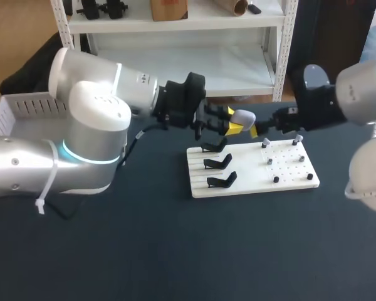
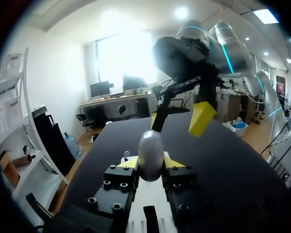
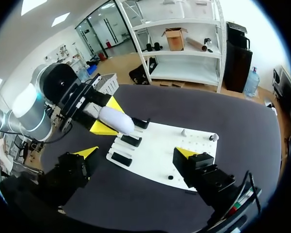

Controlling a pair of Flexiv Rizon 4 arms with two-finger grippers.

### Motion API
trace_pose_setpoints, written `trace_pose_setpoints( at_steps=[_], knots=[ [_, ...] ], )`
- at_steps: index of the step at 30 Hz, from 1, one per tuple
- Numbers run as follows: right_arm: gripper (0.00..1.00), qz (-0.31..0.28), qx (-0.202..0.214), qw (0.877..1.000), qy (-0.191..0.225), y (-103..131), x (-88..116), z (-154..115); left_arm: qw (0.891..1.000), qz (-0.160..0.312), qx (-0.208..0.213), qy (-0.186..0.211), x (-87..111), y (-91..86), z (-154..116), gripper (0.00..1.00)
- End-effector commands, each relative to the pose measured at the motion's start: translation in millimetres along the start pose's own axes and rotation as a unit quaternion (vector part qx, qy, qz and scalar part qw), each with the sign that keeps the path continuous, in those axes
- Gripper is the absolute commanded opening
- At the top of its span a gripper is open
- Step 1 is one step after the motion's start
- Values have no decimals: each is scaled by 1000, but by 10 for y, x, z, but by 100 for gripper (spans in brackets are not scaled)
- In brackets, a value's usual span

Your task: Pick up each earbud case from the left stands, insert the matching earbuds, close the lid, and place the case in the box.

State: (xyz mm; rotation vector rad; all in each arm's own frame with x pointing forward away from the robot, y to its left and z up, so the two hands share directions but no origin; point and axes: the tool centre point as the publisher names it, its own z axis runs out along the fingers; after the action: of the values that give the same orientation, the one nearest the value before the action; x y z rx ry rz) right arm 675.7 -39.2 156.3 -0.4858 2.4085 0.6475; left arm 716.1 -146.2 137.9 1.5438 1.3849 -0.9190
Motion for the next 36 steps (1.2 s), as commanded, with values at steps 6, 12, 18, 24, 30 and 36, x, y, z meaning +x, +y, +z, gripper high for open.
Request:
trace_pose_setpoints(
  at_steps=[6,12,18,24,30,36],
  knots=[
    [100,0,4,1000,4,12,-86,79,1000,9,7,-8,-50,-104,-6,0],
    [100,-2,8,1000,-2,10,-135,45,1000,12,9,-13,-49,-151,-14,0],
    [100,-4,15,1000,-7,-9,-170,-13,1000,15,12,-19,-51,-197,-17,0],
    [100,-7,16,1000,-9,-9,-185,-29,1000,17,13,-16,-60,-215,-15,0],
    [100,-3,39,999,-34,-66,-194,-188,999,9,16,-31,-19,-285,-48,0],
    [100,-39,112,992,-45,-213,-215,-356,996,-20,14,-85,14,-347,-209,0]
  ],
)
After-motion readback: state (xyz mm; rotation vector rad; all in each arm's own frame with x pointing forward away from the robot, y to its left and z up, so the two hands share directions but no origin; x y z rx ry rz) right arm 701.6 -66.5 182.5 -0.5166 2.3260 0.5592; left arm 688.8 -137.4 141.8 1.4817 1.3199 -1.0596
